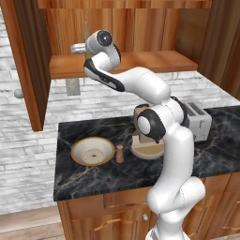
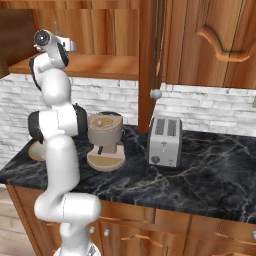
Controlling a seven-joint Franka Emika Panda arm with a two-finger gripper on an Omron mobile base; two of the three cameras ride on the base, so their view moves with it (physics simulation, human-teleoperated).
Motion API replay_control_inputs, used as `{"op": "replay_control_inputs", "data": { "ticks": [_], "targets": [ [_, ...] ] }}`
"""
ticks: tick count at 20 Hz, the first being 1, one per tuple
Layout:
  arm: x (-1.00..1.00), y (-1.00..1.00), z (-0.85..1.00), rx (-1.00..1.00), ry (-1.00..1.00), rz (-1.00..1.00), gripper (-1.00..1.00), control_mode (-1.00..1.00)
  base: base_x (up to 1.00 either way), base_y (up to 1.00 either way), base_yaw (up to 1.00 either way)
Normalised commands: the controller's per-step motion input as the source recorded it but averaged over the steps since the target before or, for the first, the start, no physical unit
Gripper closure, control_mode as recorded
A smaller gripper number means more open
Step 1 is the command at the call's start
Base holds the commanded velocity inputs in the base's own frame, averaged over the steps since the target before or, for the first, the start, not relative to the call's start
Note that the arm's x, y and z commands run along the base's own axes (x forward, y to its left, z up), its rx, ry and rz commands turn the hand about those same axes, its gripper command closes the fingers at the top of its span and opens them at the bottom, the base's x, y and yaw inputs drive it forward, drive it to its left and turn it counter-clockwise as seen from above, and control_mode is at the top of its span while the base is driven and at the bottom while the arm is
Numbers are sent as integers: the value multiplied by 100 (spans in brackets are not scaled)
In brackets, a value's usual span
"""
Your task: Retrieve the bottle and the shaker from the cabinet and place them next to the mixing bowl on the counter. Then add garlic from the fridge to the mixing bowl.
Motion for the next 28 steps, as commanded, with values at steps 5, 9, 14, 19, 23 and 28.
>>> {"op": "replay_control_inputs", "data": {
  "ticks": [5,9,14,19,23,28],
  "targets": [
    [16,4,-4,0,0,-2,-100,-100,0,0,0],
    [3,1,0,0,0,-1,100,-100,0,0,0],
    [0,0,0,0,0,0,100,-100,0,0,0],
    [-5,0,0,0,0,0,100,-100,0,0,0],
    [-36,0,0,0,0,0,100,-100,0,0,0],
    [-80,0,0,0,0,0,100,-100,0,0,0]
  ]
}}
